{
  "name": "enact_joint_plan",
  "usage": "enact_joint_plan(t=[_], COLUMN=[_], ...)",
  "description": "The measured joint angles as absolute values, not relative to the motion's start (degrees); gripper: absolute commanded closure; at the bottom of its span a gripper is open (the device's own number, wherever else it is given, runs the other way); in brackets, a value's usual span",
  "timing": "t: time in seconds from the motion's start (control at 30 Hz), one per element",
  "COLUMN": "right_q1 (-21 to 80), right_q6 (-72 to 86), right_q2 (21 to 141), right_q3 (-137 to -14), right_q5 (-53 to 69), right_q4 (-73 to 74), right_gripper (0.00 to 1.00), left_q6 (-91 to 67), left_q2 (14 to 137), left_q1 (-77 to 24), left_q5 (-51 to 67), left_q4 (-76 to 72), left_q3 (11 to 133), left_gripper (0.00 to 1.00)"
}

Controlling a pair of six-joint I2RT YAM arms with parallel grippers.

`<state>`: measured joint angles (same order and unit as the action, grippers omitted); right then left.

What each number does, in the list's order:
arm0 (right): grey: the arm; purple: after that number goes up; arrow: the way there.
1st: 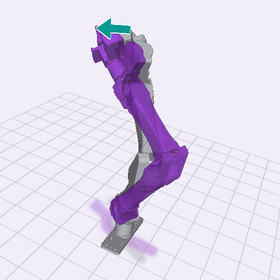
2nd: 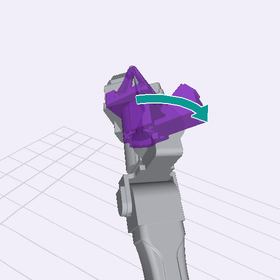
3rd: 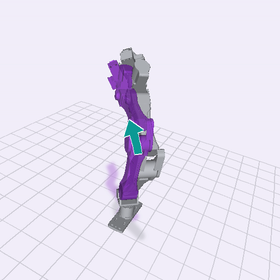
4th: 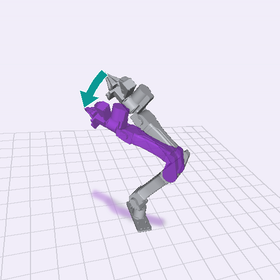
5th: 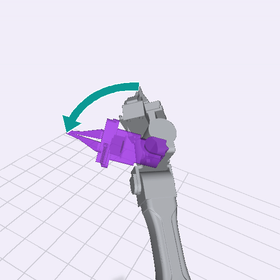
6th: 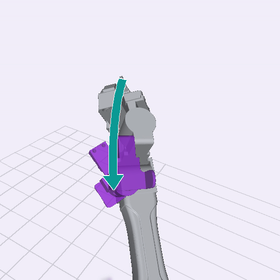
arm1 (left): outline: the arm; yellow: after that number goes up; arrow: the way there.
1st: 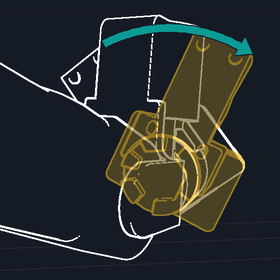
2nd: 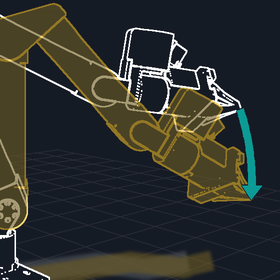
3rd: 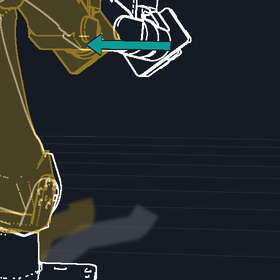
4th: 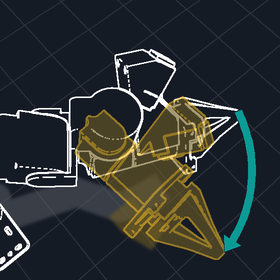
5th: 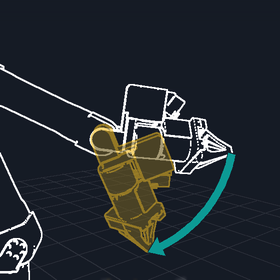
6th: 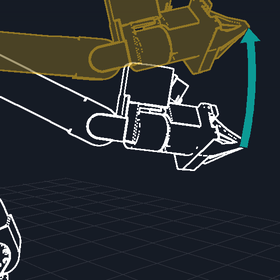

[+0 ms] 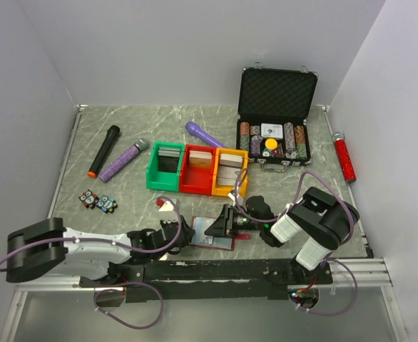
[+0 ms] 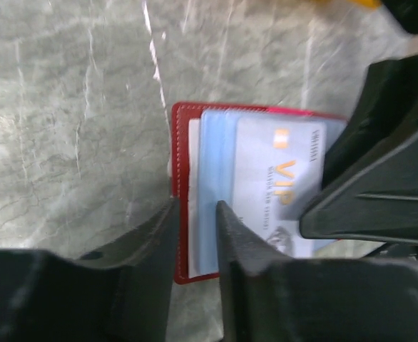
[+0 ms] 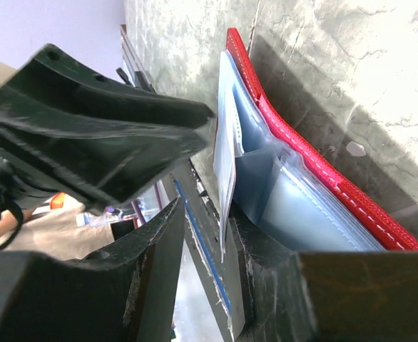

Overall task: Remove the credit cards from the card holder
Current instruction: Remove the credit card from the card holder.

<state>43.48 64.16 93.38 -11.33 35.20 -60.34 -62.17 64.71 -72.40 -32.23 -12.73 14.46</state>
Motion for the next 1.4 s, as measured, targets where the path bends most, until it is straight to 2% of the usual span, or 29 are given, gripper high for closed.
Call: enact_joint_plan(t=[0.07,0.1,0.4,1.03,1.4], right_q1=[43.48,43.48,43.07,41.01,40.38], right_q6=[64.01,63.94,62.04,60.6,60.16], right_q2=[93.34,93.25,89.52,86.76,85.97], right_q3=[-11.35,-11.35,-11.35,-10.0,-9.67], right_q5=[35.22,35.2,35.2,35.2,35.18], right_q4=[-60.14,-59.88,-55.16,-51.86,-51.29], right_gripper=[0.63,0.64,0.63,0.64,0.8], left_q6=[-61.58,-61.52,-62.83,-69.71,-70.17], left_q2=[67.26,68.1,72.25,72.71,72.58], left_q1=[-72.4,-72.4,-72.4,-72.4,-72.4], left_q5=[-31.53,-31.27,-31.53,-33.28,-33.74], left_q4=[-13.23,-13.43,-12.51,-9.63,-9.17], left_q3=[14.94,15.14,17.89,18.79,18.79], left_gripper=[0.95,0.99,0.99,0.99,0.99])
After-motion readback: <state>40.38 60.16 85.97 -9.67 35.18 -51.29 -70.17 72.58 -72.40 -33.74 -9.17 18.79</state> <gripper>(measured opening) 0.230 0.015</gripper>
